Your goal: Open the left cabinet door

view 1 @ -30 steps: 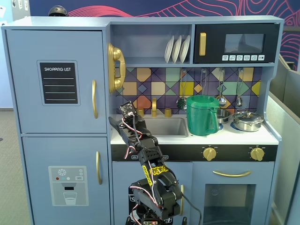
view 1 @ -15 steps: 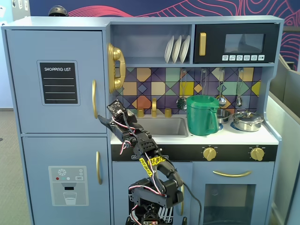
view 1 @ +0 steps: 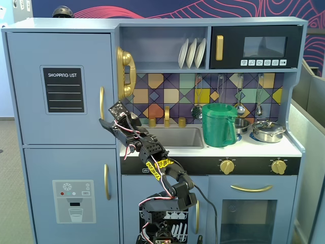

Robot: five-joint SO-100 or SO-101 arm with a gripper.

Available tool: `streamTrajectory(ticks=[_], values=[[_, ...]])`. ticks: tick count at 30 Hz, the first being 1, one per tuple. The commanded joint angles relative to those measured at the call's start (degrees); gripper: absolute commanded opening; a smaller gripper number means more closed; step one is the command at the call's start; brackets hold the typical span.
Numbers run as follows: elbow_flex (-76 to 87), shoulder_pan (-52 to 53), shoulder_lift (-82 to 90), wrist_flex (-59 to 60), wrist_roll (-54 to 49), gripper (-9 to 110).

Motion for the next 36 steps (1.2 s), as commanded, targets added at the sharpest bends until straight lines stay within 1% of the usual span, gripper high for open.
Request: streamTrajectory(ticks=[1,9,24,36], values=[[-4.39,-1.67,-2.20,-2.90,-1.14,17],[-8.88,-1.41,-9.14,-5.62,0.18,16],[-9.49,1.76,-13.18,-7.65,4.39,15],[-10.63,0.18,-19.60,-11.78,4.83,15]])
